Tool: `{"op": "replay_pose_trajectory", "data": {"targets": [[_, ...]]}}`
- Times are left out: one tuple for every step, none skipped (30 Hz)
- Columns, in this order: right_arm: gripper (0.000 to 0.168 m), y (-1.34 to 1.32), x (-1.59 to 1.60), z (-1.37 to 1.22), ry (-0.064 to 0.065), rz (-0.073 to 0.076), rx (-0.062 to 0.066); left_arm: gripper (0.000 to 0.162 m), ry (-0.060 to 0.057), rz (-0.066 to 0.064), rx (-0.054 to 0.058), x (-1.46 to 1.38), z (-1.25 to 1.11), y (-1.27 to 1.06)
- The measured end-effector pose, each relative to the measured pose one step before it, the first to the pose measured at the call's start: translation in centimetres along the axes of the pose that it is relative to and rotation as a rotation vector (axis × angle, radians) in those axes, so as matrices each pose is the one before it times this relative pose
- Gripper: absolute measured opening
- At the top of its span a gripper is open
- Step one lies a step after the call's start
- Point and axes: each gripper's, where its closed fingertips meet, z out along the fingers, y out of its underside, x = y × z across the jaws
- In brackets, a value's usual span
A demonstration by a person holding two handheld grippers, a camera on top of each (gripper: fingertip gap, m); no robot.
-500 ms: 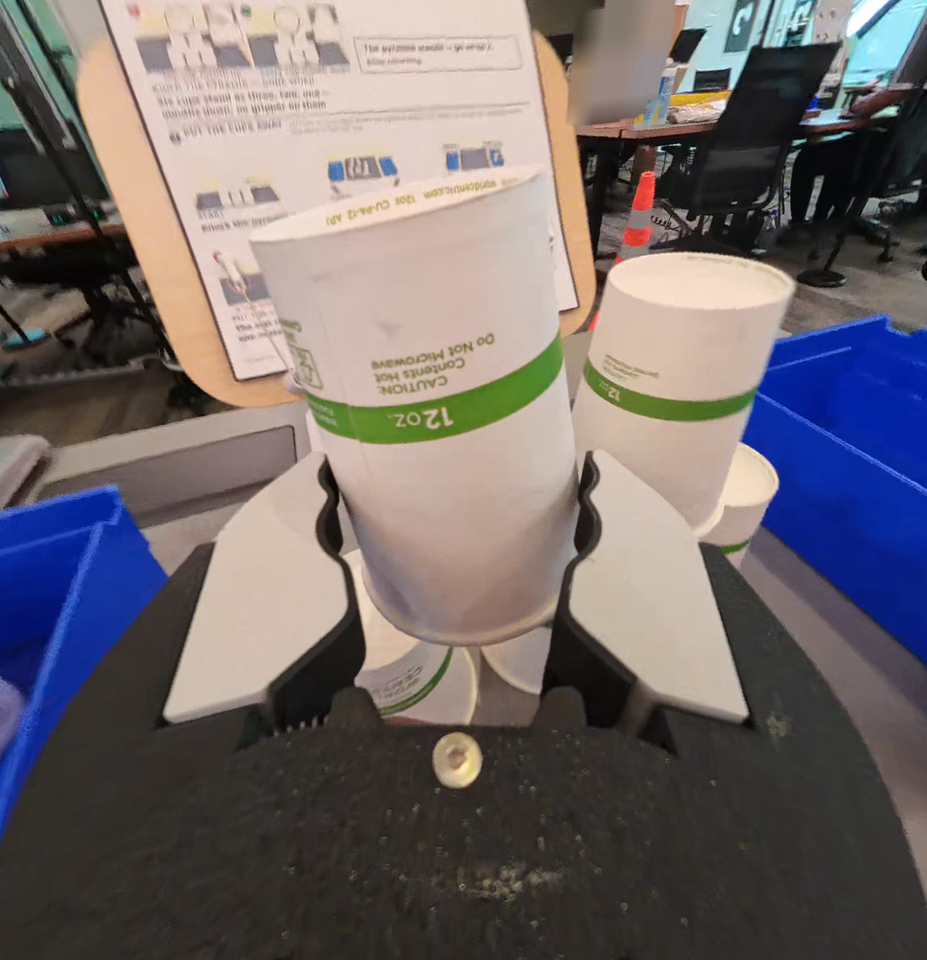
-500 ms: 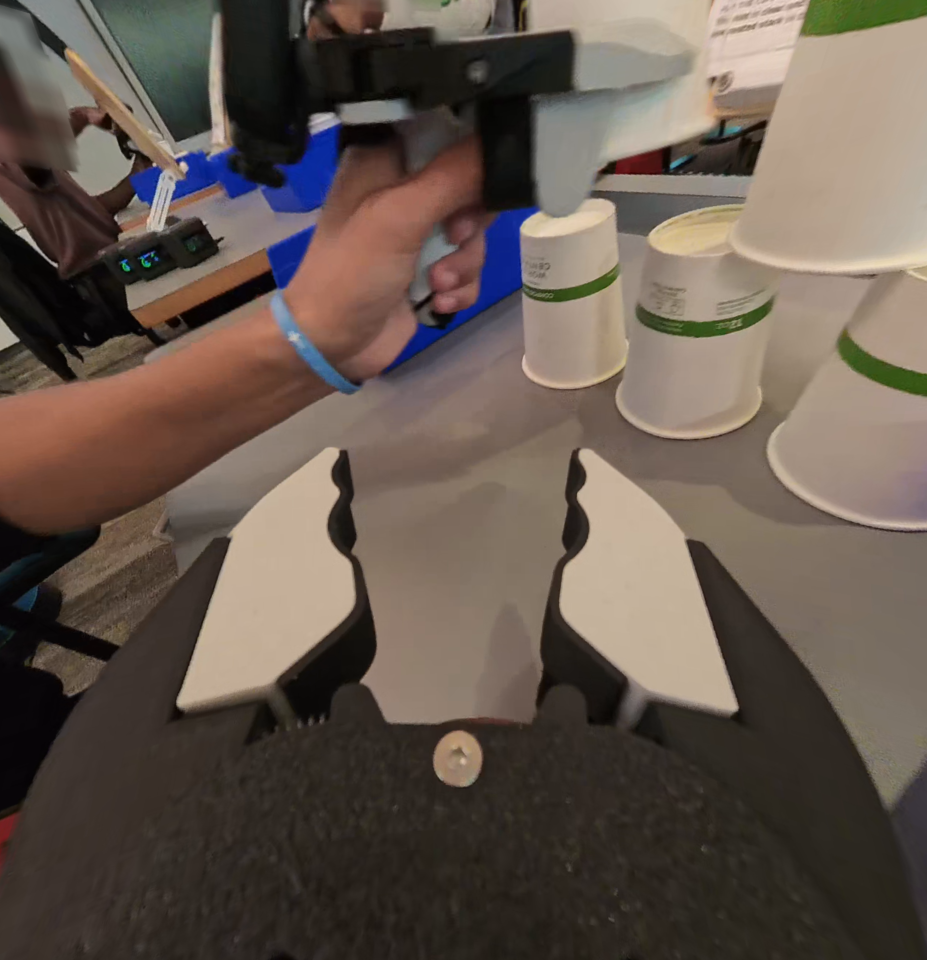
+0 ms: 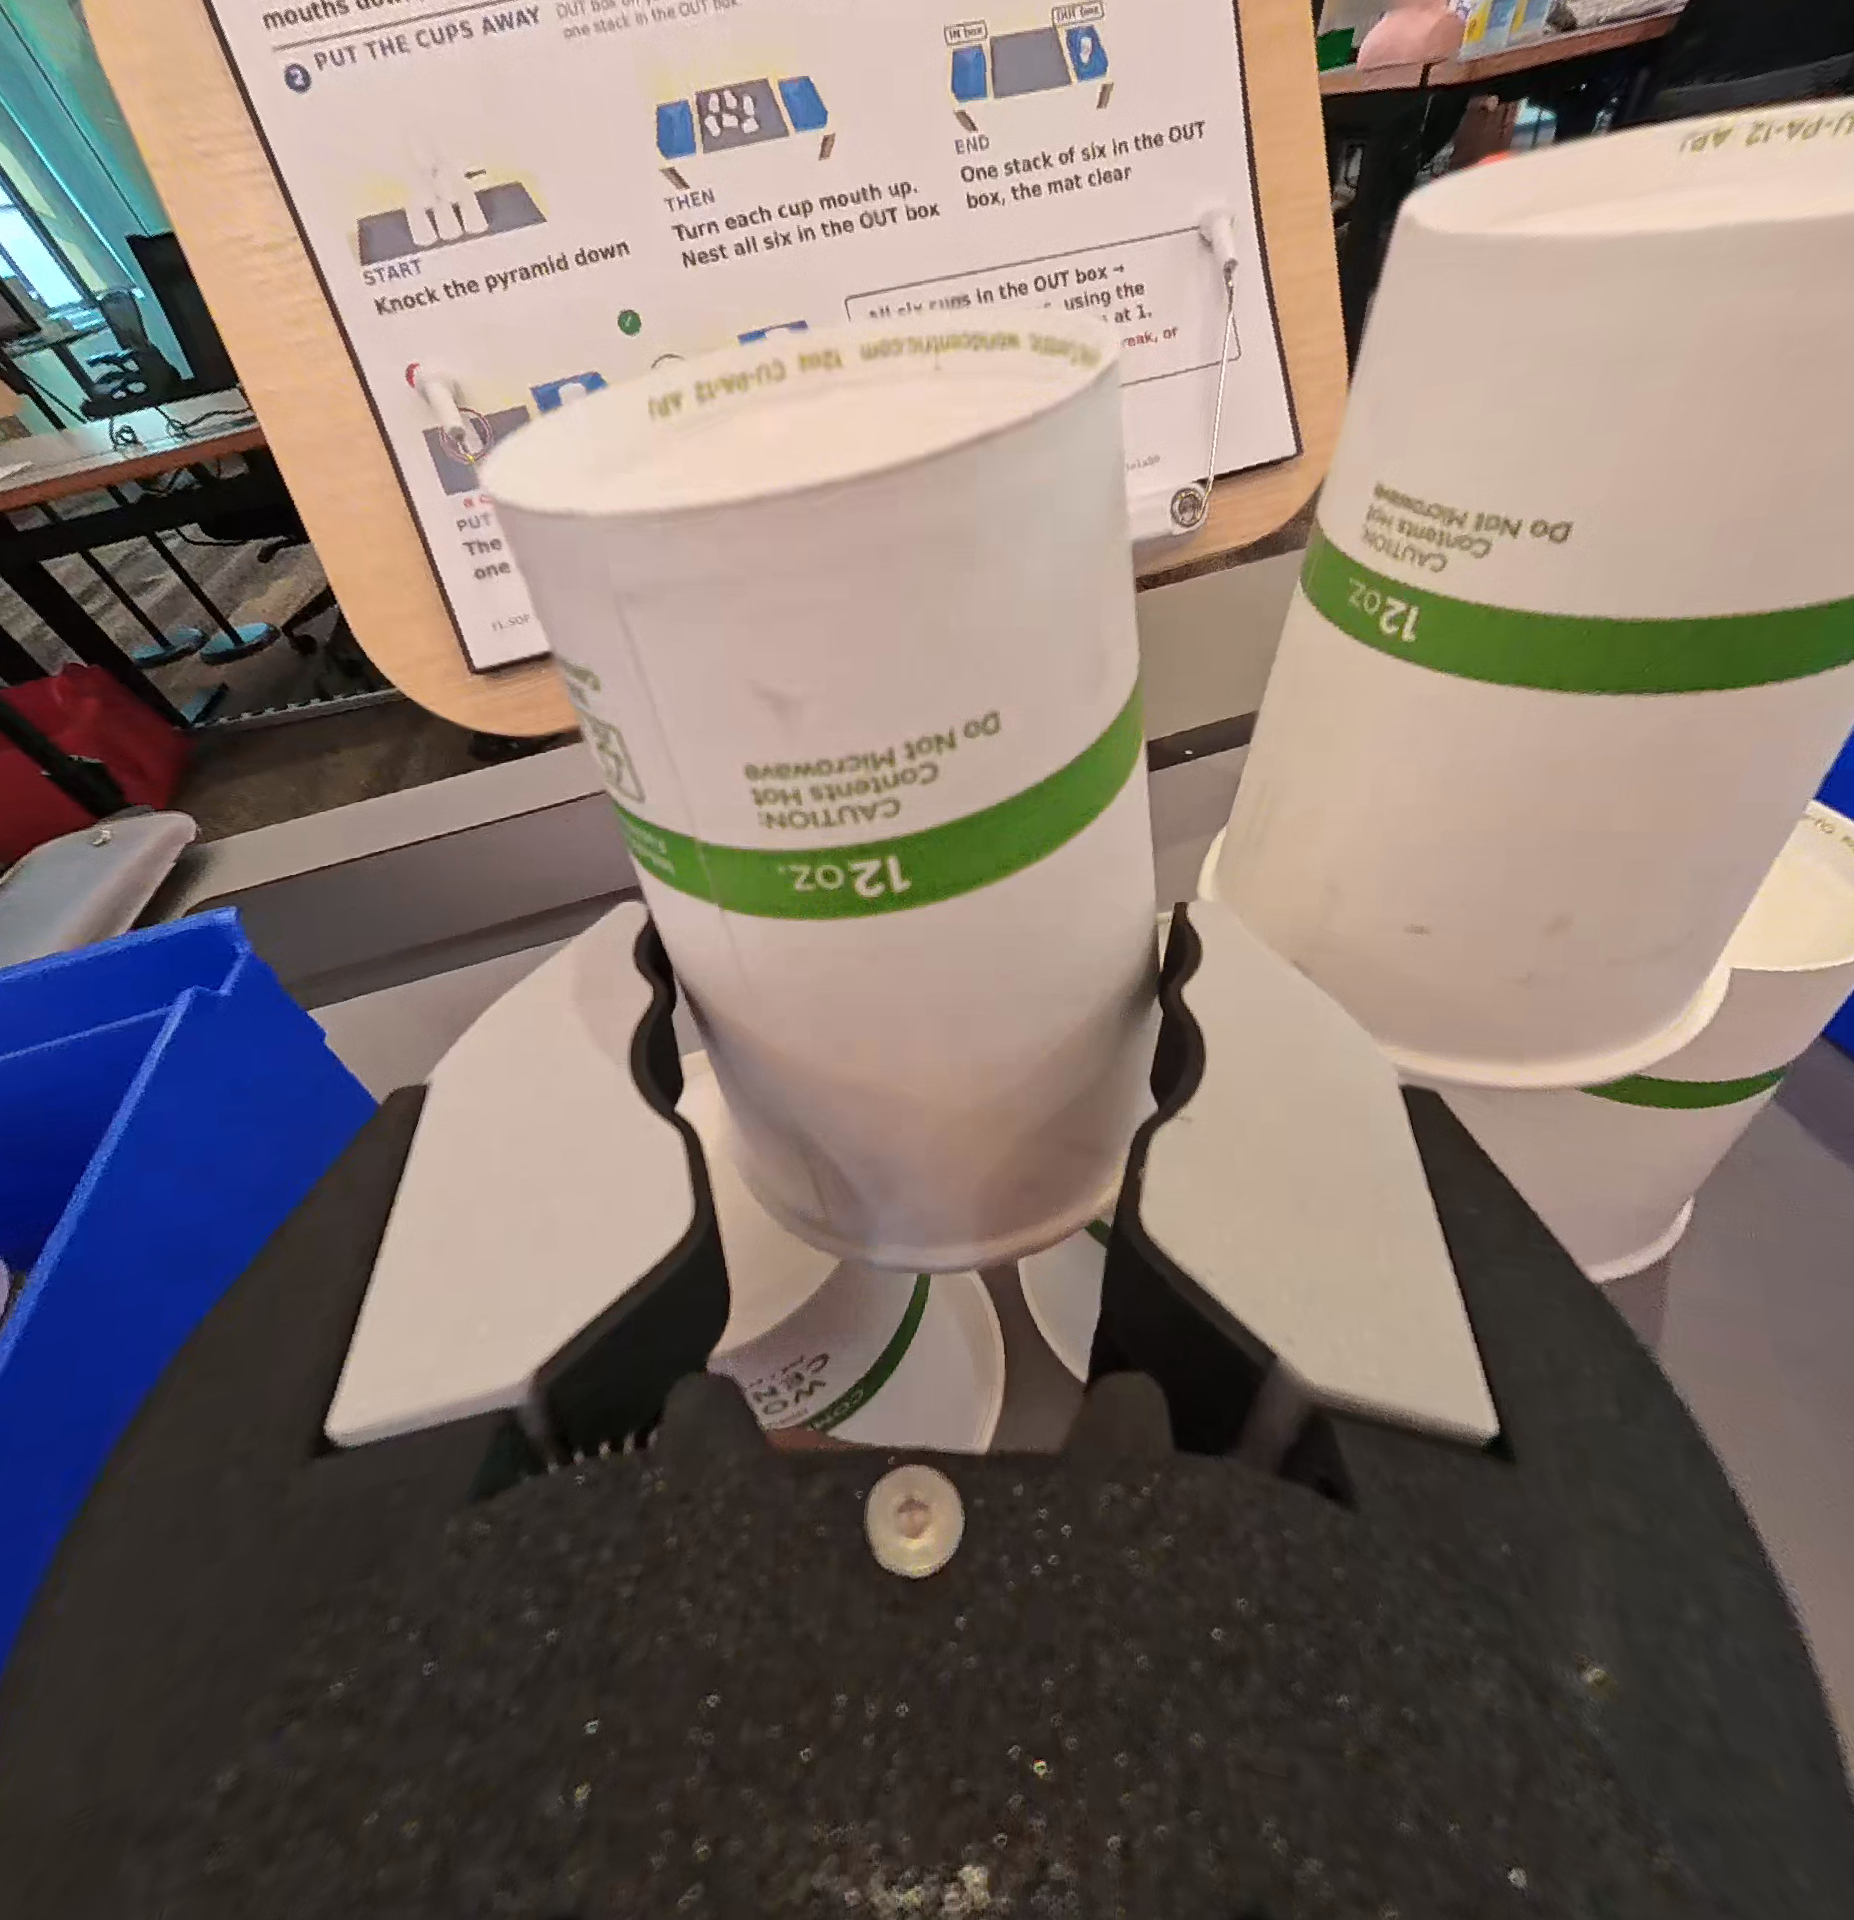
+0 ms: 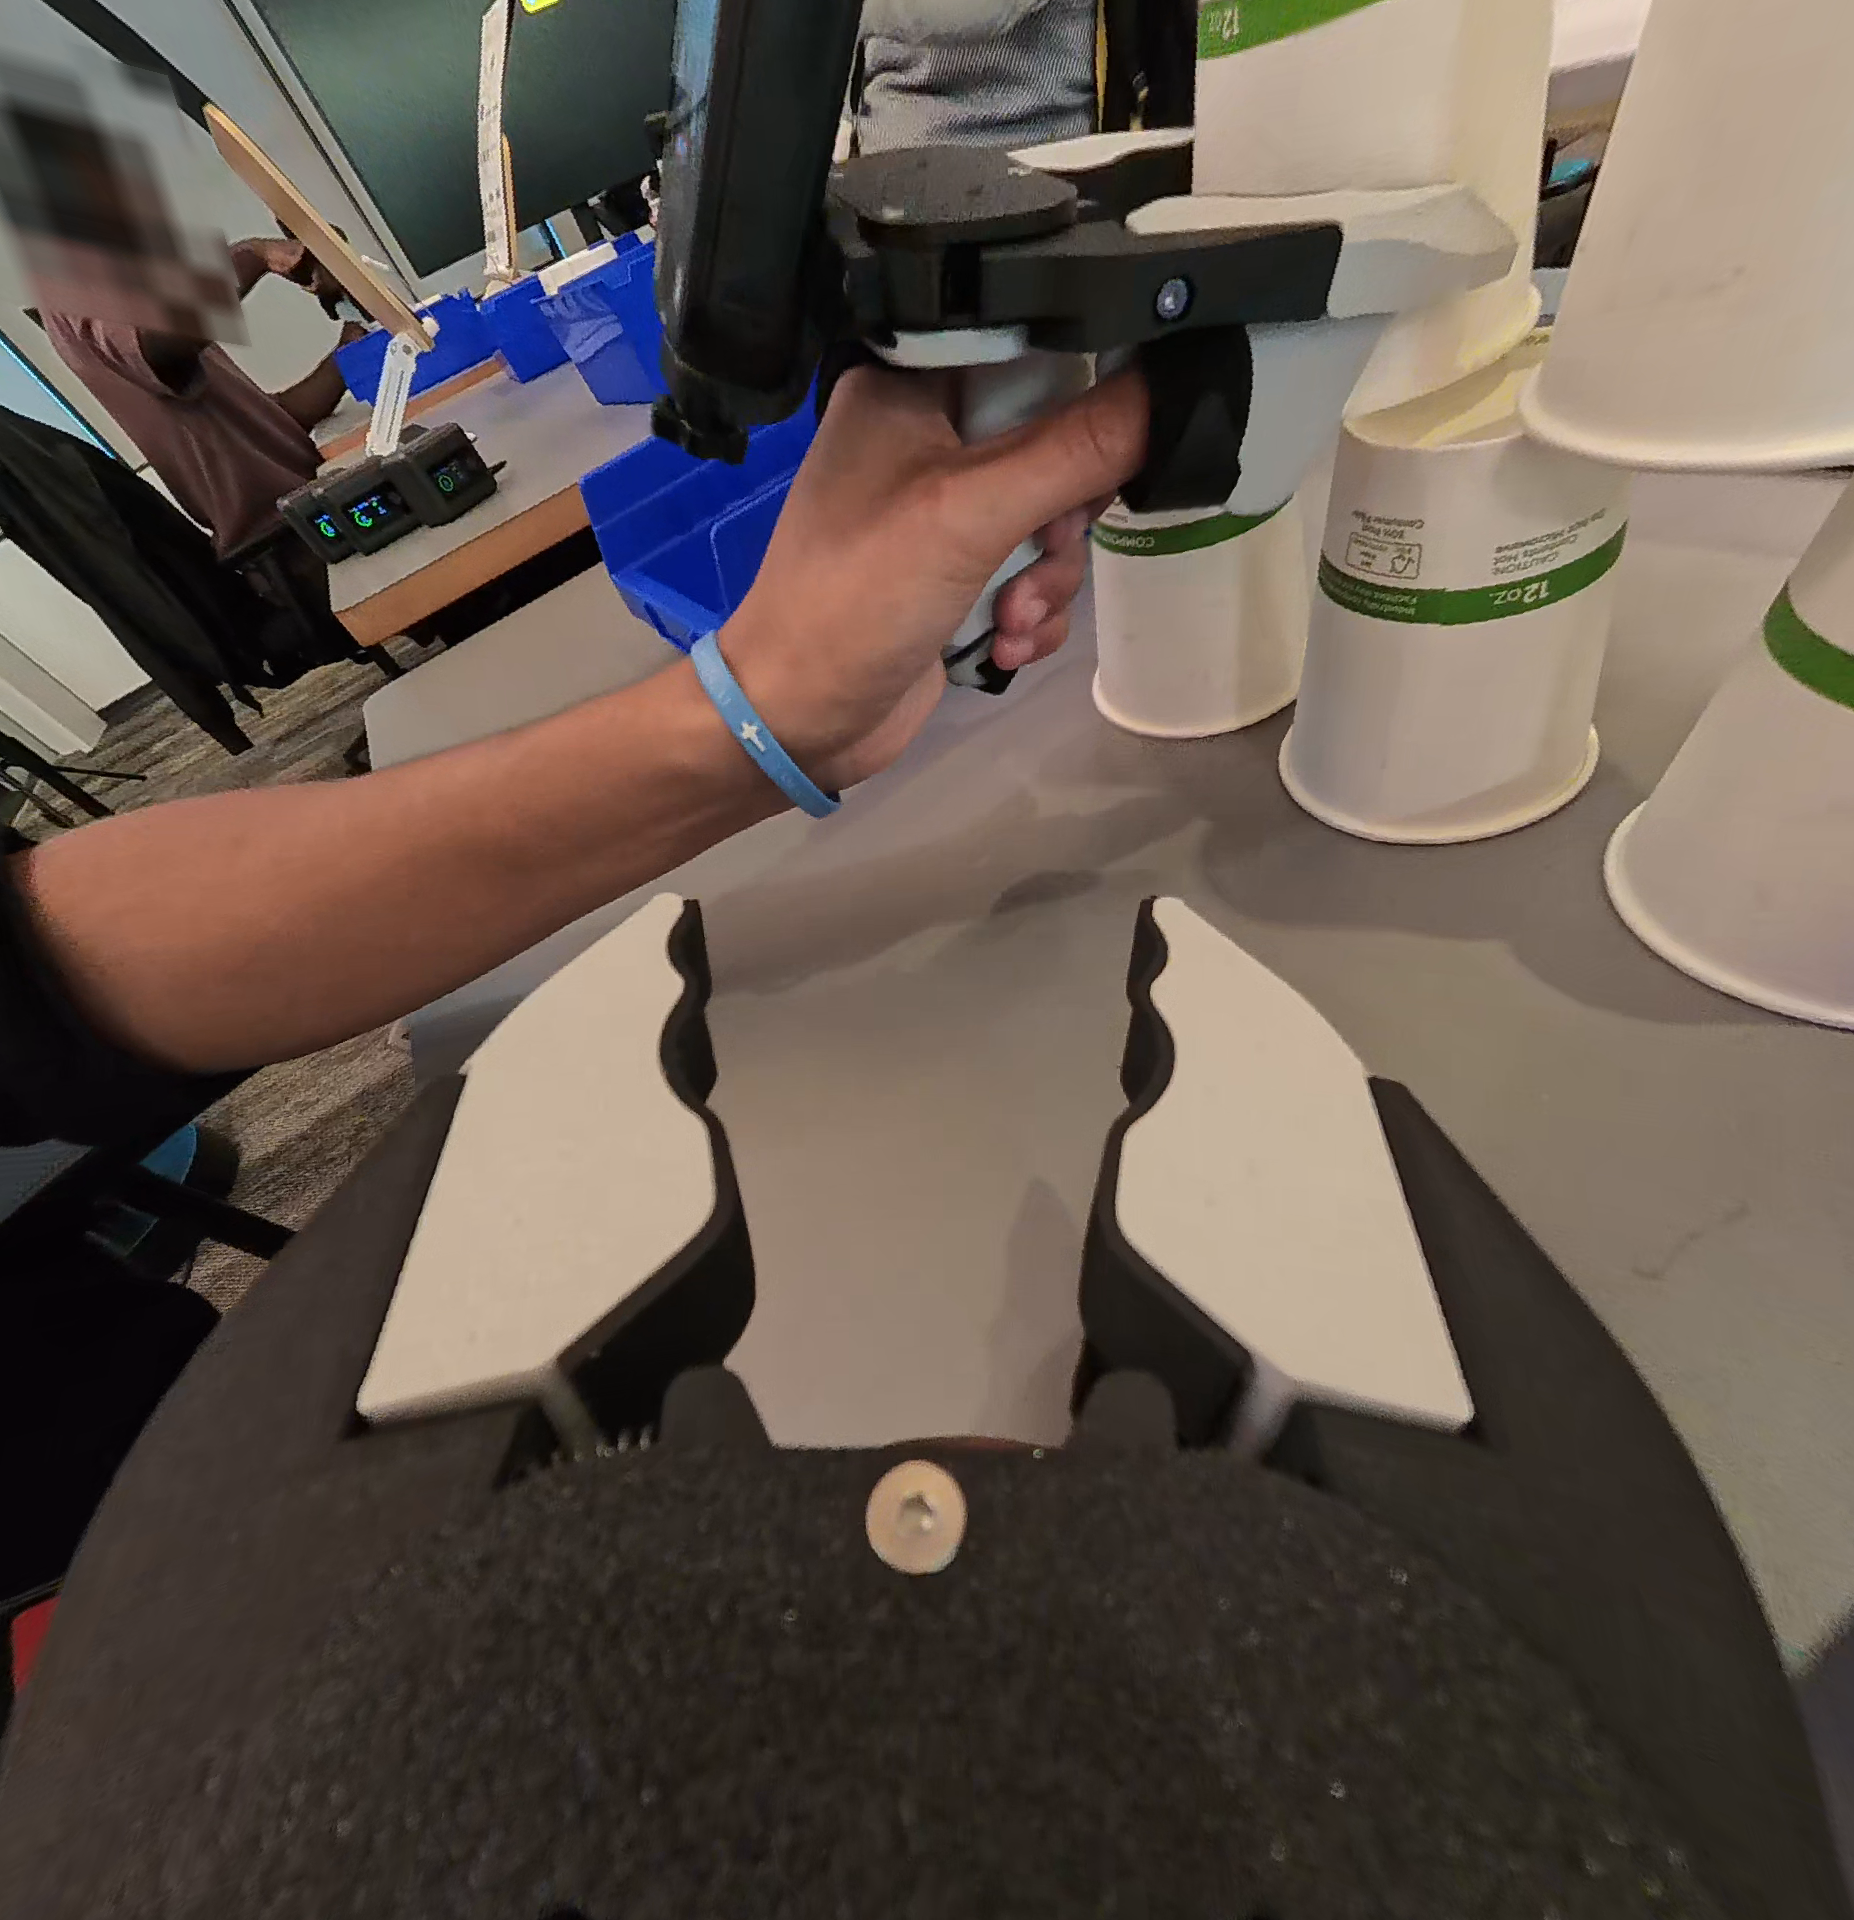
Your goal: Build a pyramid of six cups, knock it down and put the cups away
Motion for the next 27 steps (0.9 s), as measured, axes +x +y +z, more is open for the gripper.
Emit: {"op": "replay_pose_trajectory", "data": {"targets": [[0.077, 0.087, -0.023, 0.051, -0.0022, -0.0004, -0.0043, 0.089, 0.0056, -0.0016, -0.002, 0.117, -0.107, 0.116], [0.077, 0.102, -0.034, 0.035, -0.0022, 0.0007, -0.0041, 0.09, 0.0034, -0.0021, 0.0054, 0.042, -0.195, 0.011], [0.078, 0.124, -0.017, 0.023, -0.0023, 0.0022, -0.0038, 0.095, 0.0066, 0.0001, 0.0083, 0.102, -0.258, -0.086], [0.078, 0.131, -0.018, 0.008, -0.0024, 0.0036, -0.0034, 0.099, 0.0145, -0.0001, 0.0013, 0.176, -0.377, -0.111], [0.078, 0.128, 0.0, -0.013, -0.0028, 0.0057, -0.0018, 0.104, 0.0198, -0.0003, 0.0002, 0.187, -0.632, -0.279], [0.078, 0.102, -0.008, 0.001, -0.0043, 0.0086, 0.0002, 0.107, 0.0317, 0.0, 0.0026, 0.231, -0.969, -0.479], [0.078, 0.127, -0.006, 0.023, -0.0066, 0.0093, -0.0031, 0.109, 0.0315, 0.0032, 0.0129, 0.056, -1.39, -0.699], [0.078, 0.114, 0.005, 0.018, -0.0058, 0.0065, -0.0053, 0.108, 0.0217, 0.0059, 0.0172, -0.315, -1.775, -0.787], [0.078, 0.046, 0.037, -0.009, -0.0026, 0.0017, -0.0019, 0.103, 0.0236, 0.0003, 0.014, -0.568, -2.047, -0.735], [0.078, 0.017, 0.073, -0.027, -0.0006, -0.001, -0.0014, 0.095, 0.0086, -0.0115, 0.0134, -1.06, -2.237, -0.685], [0.078, 0.027, 0.08, -0.006, -0.0007, -0.0013, -0.0031, 0.081, 0.0048, -0.0213, 0.0149, -1.415, -2.277, -0.696], [0.078, 0.034, 0.096, 0.007, -0.0011, 0.0005, -0.0034, 0.069, 0.012, -0.0193, 0.0174, -1.605, -2.134, -0.763], [0.078, 0.031, 0.094, 0.023, -0.002, 0.003, -0.0024, 0.064, 0.0063, -0.0129, 0.0096, -1.884, -1.83, -0.698], [0.078, 0.036, 0.077, 0.042, -0.0028, 0.0055, -0.0029, 0.063, -0.0108, -0.0123, -0.0077, -2.319, -1.375, -0.458], [0.078, 0.062, 0.047, 0.061, -0.0044, 0.007, -0.0039, 0.063, -0.0009, -0.0073, -0.0241, -2.351, -0.795, -0.215], [0.078, 0.047, -0.013, 0.072, -0.0068, 0.0063, -0.0038, 0.063, 0.0079, 0.0001, -0.0486, -2.301, -0.2, 0.185], [0.077, 0.067, -0.029, 0.074, -0.0056, 0.0053, -0.0043, 0.063, 0.0166, -0.001, -0.0771, -2.227, 0.347, 0.717], [0.077, 0.069, -0.039, 0.09, -0.0042, 0.0034, -0.0044, 0.062, 0.0509, -0.002, -0.1033, -1.724, 0.784, 1.204], [0.077, 0.055, -0.067, 0.087, -0.003, 0.0002, -0.0045, 0.062, 0.0681, 0.0014, -0.1198, -1.384, 1.012, 1.478], [0.076, 0.075, -0.079, 0.083, -0.0018, -0.002, -0.0056, 0.062, 0.0394, 0.0175, -0.1169, -1.618, 1.124, 1.367], [0.076, 0.073, -0.06, 0.081, -0.0003, -0.0043, -0.0058, 0.062, -0.0086, 0.045, -0.1078, -1.989, 1.184, 1.15], [0.076, 0.053, -0.061, 0.06, 0.0006, -0.0068, -0.0053, 0.058, -0.0476, 0.062, -0.079, -2.156, 1.137, 0.708], [0.076, 0.067, 0.016, 0.035, 0.0038, -0.0088, -0.0058, 0.053, -0.0443, 0.0701, -0.054, -1.728, 1.09, 0.46], [0.076, 0.053, 0.072, 0.006, 0.0061, -0.0086, -0.0058, 0.048, -0.006, 0.0717, -0.0461, -0.855, 1.052, 0.331], [0.075, 0.041, 0.085, -0.011, 0.0052, -0.0066, -0.0035, 0.045, 0.0102, 0.0581, -0.0317, -0.377, 0.946, 0.145], [0.075, 0.024, 0.081, -0.015, 0.0023, -0.003, -0.0019, 0.046, 0.0136, 0.0521, -0.0353, -0.169, 0.908, 0.19], [0.075, 0.024, 0.058, -0.009, -0.0016, 0.0007, -0.0019, 0.046, 0.0057, 0.0372, -0.0318, -0.142, 0.84, 0.14]]}}
